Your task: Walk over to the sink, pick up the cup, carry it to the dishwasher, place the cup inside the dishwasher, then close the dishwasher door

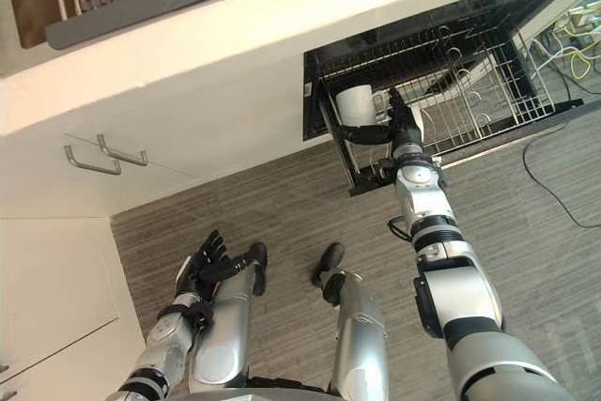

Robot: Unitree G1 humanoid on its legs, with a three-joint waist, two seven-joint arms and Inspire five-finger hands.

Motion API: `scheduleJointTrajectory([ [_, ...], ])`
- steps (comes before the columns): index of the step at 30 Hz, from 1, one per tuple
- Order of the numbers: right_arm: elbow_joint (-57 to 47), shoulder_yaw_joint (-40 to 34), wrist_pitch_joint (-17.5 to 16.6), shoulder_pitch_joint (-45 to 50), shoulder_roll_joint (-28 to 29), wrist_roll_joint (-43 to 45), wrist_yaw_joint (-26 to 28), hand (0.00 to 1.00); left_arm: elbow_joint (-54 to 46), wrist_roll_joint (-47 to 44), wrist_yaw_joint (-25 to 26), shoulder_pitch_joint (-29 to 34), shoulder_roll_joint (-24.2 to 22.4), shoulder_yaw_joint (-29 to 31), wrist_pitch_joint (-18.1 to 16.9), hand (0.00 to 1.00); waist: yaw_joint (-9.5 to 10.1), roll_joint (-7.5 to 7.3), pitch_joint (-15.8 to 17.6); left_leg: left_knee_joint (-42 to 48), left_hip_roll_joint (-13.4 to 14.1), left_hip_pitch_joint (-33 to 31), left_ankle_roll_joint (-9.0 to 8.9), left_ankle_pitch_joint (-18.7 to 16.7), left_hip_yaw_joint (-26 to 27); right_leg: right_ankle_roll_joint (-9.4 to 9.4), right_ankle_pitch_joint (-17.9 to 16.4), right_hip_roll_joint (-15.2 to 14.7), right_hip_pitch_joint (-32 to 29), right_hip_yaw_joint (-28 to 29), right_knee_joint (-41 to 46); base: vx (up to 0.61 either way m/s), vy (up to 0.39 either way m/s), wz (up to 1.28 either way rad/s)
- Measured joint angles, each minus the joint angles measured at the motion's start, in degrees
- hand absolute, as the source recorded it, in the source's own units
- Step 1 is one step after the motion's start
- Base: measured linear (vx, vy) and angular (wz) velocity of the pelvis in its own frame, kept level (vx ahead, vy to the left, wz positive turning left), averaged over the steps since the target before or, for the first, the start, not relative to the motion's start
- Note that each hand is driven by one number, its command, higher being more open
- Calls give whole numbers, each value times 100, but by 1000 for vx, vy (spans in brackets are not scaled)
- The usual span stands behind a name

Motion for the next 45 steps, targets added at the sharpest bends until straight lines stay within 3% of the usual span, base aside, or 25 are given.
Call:
scheduleJointTrajectory([
  [7, -254, -132, -371, 563, 286, 330, -5, 100, 14, 5, 3, 80, -6, -58, 14, 100, -1, 5, -176, -87, 54, 332, -4, -8, 4, 22, -7, 94, 393, -50, -192, 0, 0, 0],
  [13, -1274, -432, -694, 1581, 447, 332, -11, 100, 41, 34, 3, 257, 43, -288, 33, 100, -31, -24, -269, -627, -49, 1044, -39, 105, 103, 40, 37, 102, 943, 19, -489, 40, 5, -2],
  [17, -1952, -754, -1041, 2377, 651, 300, -25, 100, 305, 243, 1, 408, 81, -371, 59, 100, -129, -88, -619, -1435, -234, 1585, -52, 396, 146, 80, 171, 103, 1316, 20, -970, 122, 4, 6],
  [21, -3144, -766, -1363, 3594, 1021, -89, -163, 100, 481, 411, 1, 770, 112, -334, 61, 100, -383, -91, -1046, -2097, -348, 2108, -71, 563, 217, 185, 342, 192, 1767, 26, -1532, 138, 42, -2],
  [26, -3896, -817, -1766, 4757, 1432, -501, 110, 100, 526, 866, -1, 1196, 77, -254, 60, 100, -571, -76, -1535, -2868, -466, 2712, -30, 765, 400, 319, 701, 314, 2334, 123, -2404, 112, 72, -12],
  [33, -4496, -816, -2059, 5156, 1773, -667, 587, 100, 683, 1028, -7, 1234, 18, -145, 64, 100, -667, -45, -1720, -3215, -553, 3138, 12, 849, 497, 386, 1066, 405, 2880, 195, -3124, 12, 48, -6],
  [45, -4531, -740, -2149, 5453, 1890, -804, 682, 100, 872, 1051, -6, 1288, -16, -149, 64, 100, -708, 76, -1858, -3394, -576, 3606, 8, 869, 504, 388, 1109, 485, 3371, 232, -3319, 2, 14, -1],
])
